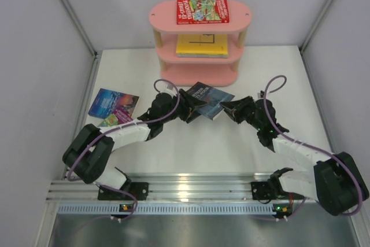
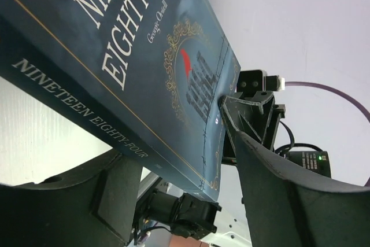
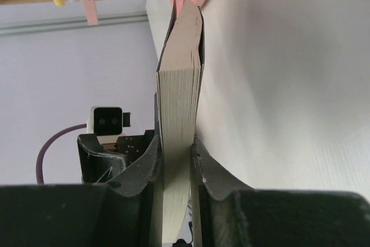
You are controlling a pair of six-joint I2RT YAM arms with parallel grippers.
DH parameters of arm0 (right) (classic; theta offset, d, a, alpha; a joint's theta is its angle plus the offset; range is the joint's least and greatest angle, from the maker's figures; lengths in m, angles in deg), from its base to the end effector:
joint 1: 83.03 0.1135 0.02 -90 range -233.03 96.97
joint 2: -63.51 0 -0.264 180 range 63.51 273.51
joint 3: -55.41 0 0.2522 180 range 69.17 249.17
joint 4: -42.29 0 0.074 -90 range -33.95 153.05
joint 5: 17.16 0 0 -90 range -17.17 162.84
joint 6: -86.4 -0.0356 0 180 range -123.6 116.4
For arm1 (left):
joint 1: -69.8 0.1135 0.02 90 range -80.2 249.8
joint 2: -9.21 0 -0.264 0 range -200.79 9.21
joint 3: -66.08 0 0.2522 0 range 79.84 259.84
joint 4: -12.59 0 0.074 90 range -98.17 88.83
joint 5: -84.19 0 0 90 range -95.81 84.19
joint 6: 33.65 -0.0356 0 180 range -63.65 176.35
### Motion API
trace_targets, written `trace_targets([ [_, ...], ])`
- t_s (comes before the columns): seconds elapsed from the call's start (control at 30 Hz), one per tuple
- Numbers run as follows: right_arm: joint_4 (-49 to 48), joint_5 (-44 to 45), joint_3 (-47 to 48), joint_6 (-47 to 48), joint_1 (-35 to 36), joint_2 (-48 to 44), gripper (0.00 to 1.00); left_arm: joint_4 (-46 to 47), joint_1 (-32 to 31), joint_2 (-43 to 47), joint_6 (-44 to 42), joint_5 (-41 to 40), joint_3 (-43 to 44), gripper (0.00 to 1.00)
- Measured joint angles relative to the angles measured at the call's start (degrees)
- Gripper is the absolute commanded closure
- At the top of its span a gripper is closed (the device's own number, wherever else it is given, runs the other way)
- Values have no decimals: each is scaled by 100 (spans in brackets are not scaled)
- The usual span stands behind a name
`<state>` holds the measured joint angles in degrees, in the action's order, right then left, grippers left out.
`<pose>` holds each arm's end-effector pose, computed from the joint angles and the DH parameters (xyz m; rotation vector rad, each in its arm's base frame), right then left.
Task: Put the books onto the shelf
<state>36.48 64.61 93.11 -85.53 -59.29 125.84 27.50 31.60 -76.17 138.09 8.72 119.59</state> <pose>0.2085 0.0973 0.2070 0.9481 1.9313 1.3188 0.2433 -0.2028 0.2118 -0.6286 2.1390 -1.5646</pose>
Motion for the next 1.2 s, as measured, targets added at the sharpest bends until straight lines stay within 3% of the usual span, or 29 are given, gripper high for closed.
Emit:
trace_targets([
  [0.13, -857, -284, 168, 269, -44, 697, 100, 22, 221, 2, -2, 63, 0, 32],
  [0.23, -1318, -396, 168, 337, -70, 984, 100, 116, 328, -57, 85, 109, 0, 40],
  [0.3, -1615, -470, 168, 400, -114, 1106, 100, 271, 358, -173, 188, 105, 0, 54],
  [0.37, -1882, -592, 199, 463, -205, 1246, 100, 461, 374, -332, 289, 98, 2, 76],
  [0.5, -2312, -1040, 411, 544, -516, 1792, 100, 911, 402, -684, 645, 35, 103, 100],
  [0.77, -2848, -2109, 1268, 785, -1060, 3073, 100, 1624, 407, -1408, 815, -463, 378, 100],
  [1.03, -2732, -2341, 2131, 962, -1217, 3845, 99, 1810, 466, -1980, 809, -881, 874, 100],
  [1.2, -2500, -2317, 2542, 1082, -1279, 4157, 86, 2277, 496, -2559, 1043, -990, 1106, 100],
])
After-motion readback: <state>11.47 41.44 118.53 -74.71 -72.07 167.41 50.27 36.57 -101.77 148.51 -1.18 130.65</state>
